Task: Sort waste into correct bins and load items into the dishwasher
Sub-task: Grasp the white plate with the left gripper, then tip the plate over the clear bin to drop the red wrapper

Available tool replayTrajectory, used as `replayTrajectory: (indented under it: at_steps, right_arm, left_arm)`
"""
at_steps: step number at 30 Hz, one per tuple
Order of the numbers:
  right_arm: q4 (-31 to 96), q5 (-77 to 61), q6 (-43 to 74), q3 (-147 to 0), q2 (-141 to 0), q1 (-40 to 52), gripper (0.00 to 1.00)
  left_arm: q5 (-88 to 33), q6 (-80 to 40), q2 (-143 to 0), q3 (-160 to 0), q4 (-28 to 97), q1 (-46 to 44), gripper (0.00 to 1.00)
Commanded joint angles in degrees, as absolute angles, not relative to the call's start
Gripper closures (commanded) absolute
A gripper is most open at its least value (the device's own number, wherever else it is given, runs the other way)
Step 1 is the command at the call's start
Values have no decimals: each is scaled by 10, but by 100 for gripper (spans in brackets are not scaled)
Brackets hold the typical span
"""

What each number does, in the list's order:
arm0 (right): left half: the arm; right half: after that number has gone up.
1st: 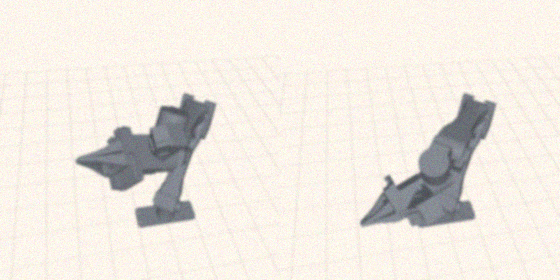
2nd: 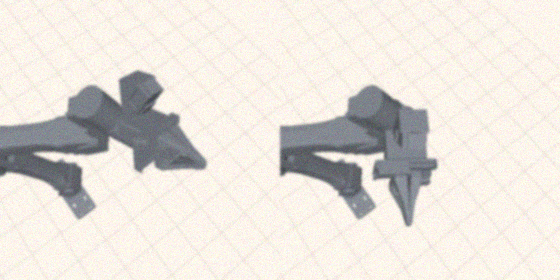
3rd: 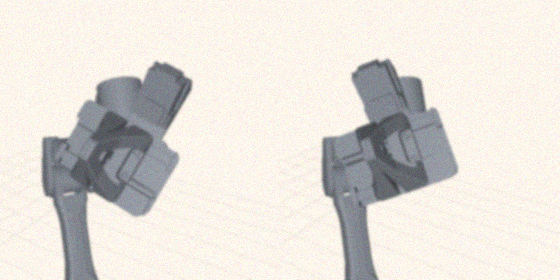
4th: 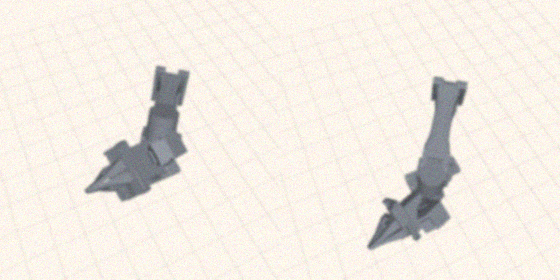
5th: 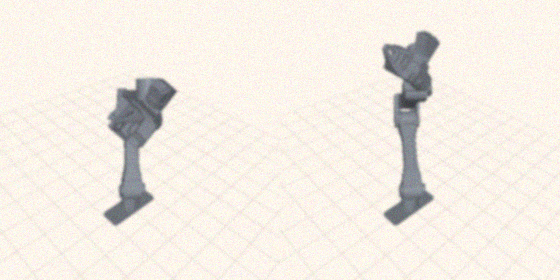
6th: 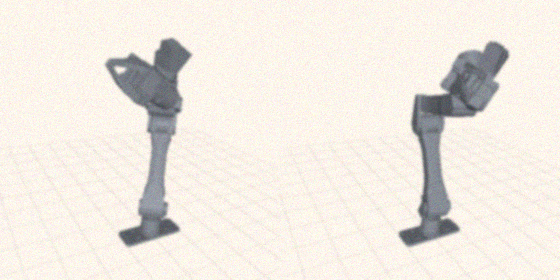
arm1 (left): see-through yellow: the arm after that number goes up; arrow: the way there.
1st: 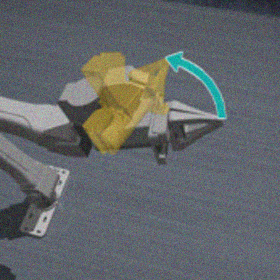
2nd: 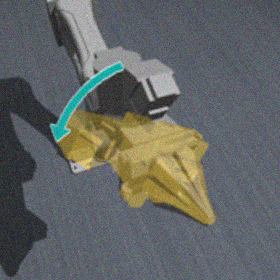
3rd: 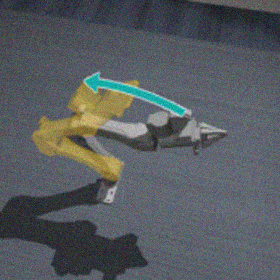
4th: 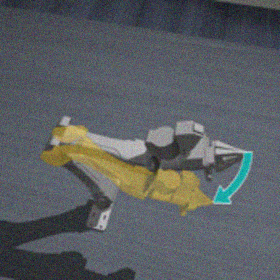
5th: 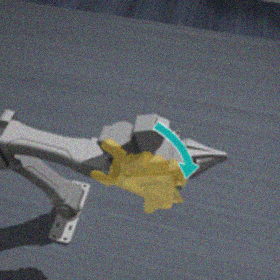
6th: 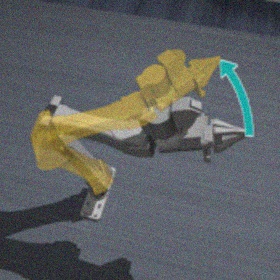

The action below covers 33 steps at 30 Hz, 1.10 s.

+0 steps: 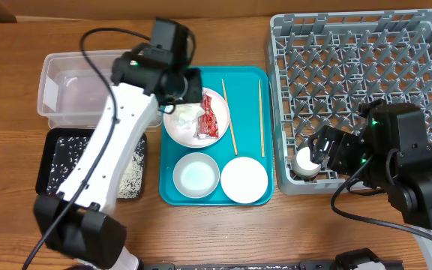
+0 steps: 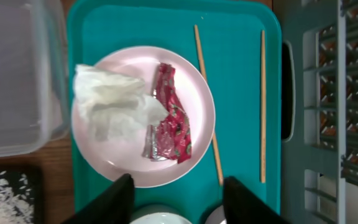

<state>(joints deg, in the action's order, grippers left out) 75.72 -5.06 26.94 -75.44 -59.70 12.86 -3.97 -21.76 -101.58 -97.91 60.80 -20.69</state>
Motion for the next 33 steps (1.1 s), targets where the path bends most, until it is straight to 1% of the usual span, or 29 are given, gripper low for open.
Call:
replayTrajectory:
  at_steps: [1,3,5,12,14,16,17,19,20,25,33]
  right_arm:
    - [756,-46,268,-762,-594,132,0]
    - [761,-46,268,-762,-594,132,0]
    - [767,-46,268,-762,-594,132,0]
    - [771,-45,268,-762,-594,132,0]
    - [770,-45,268,-762,-594,132,0]
    - [770,-45,268,-762,-594,132,0]
    - [770,-45,268,-762,-594,132,0]
    - [771,-45,268,-762,-594,132,0]
    - [771,-46,268,-762,-594,132,0]
    - [771,-46,268,-762,-594,132,0]
    - [771,-46,268,-762,-594,132,0]
  left_arm:
    - [-10,-202,-1079,-953,597,-245,43]
    - [16,-215,-1117,-951,595,-261,43]
    - [38,-243,-1156,-951,593,-267,45]
    - [27,-258,-1238,-951,570,-266,46]
    - [27,-260,-1251,-951,570,-267,50]
    - [27,-260,-1253,-951,569,-267,57]
    - [27,-263,-1253,-951,569,-267,65]
    - [14,-262,-1249,-952,570,-267,90]
    - [7,-262,-1247,-955,574,-266,96]
    - [2,-262,-1209,-984,616,-261,96]
    - [9,-246,-1067,-1001,648,-220,96]
